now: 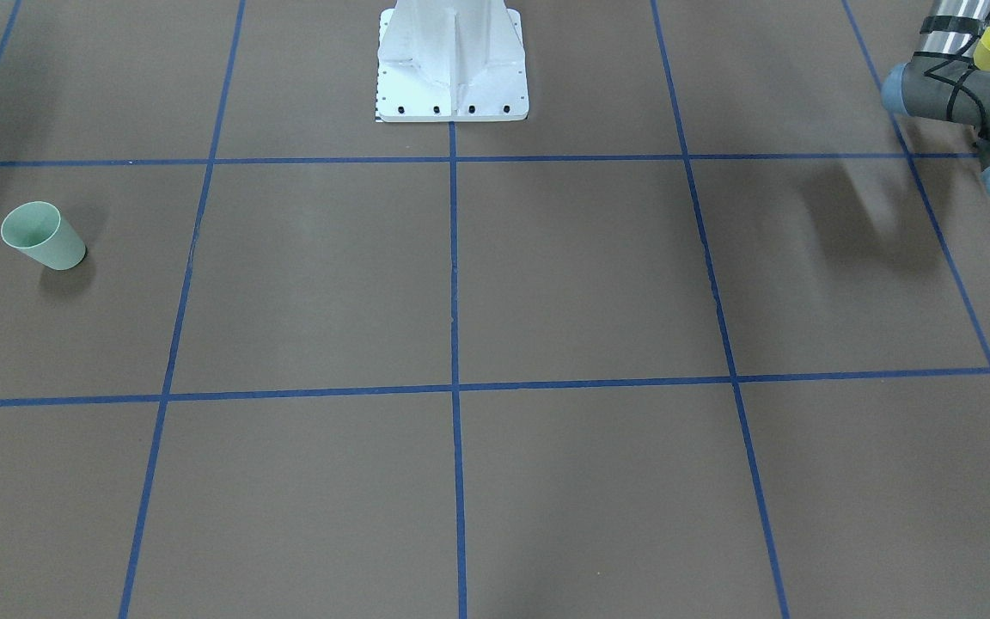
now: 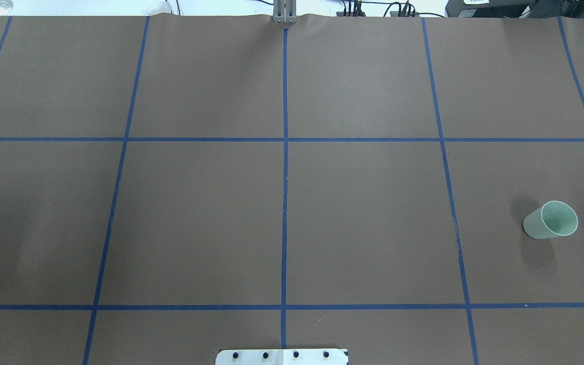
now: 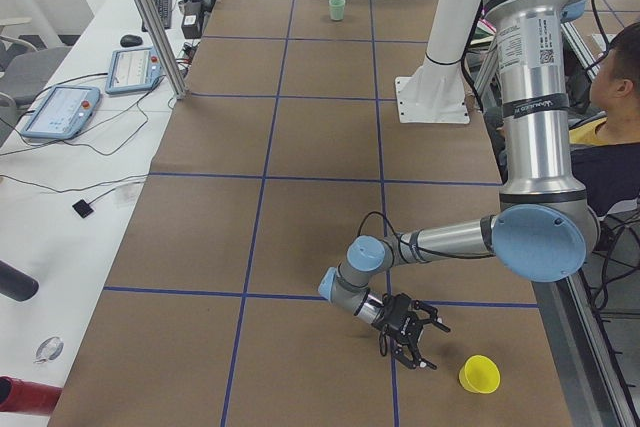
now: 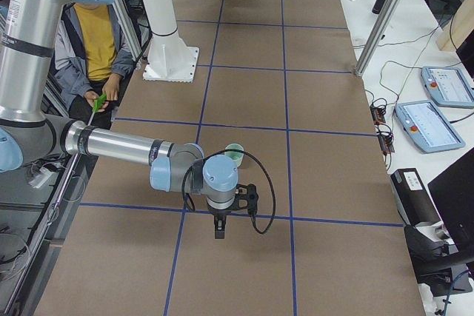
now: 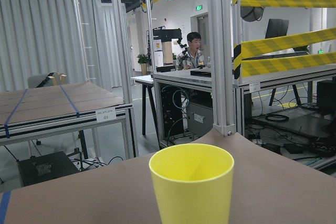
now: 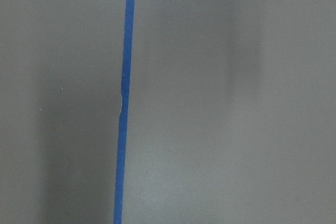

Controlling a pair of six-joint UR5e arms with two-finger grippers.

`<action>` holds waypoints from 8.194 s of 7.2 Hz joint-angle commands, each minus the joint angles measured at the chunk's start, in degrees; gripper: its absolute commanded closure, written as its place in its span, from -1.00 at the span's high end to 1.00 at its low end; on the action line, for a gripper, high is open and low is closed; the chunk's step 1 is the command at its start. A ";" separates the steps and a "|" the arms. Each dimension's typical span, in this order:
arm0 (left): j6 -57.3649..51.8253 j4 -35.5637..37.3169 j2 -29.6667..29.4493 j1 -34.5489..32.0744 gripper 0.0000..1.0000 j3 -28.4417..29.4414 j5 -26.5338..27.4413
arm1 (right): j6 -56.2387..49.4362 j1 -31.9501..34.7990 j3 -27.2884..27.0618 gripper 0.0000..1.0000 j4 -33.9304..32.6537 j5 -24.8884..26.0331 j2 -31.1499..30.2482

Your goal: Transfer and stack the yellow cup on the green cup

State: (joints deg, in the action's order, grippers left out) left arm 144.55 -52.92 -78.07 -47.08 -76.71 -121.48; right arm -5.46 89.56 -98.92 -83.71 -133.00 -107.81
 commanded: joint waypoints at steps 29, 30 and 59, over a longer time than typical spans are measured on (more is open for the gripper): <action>-37.27 -30.76 9.17 -9.93 -0.22 -10.56 55.06 | 0.10 0.00 -0.14 0.99 0.48 -2.00 0.14; -42.28 -39.80 9.17 -11.44 -0.22 -10.57 60.17 | 0.10 0.00 -0.31 0.99 0.65 -2.00 0.14; -110.88 -138.77 -31.53 7.44 -1.00 -13.56 6.61 | 10.28 -1.46 -15.26 0.98 0.65 -12.98 14.34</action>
State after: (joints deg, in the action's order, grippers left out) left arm 33.75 -192.46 -109.04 -40.02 -90.52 -114.95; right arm 2.22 90.52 -113.78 -83.20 -143.98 -98.02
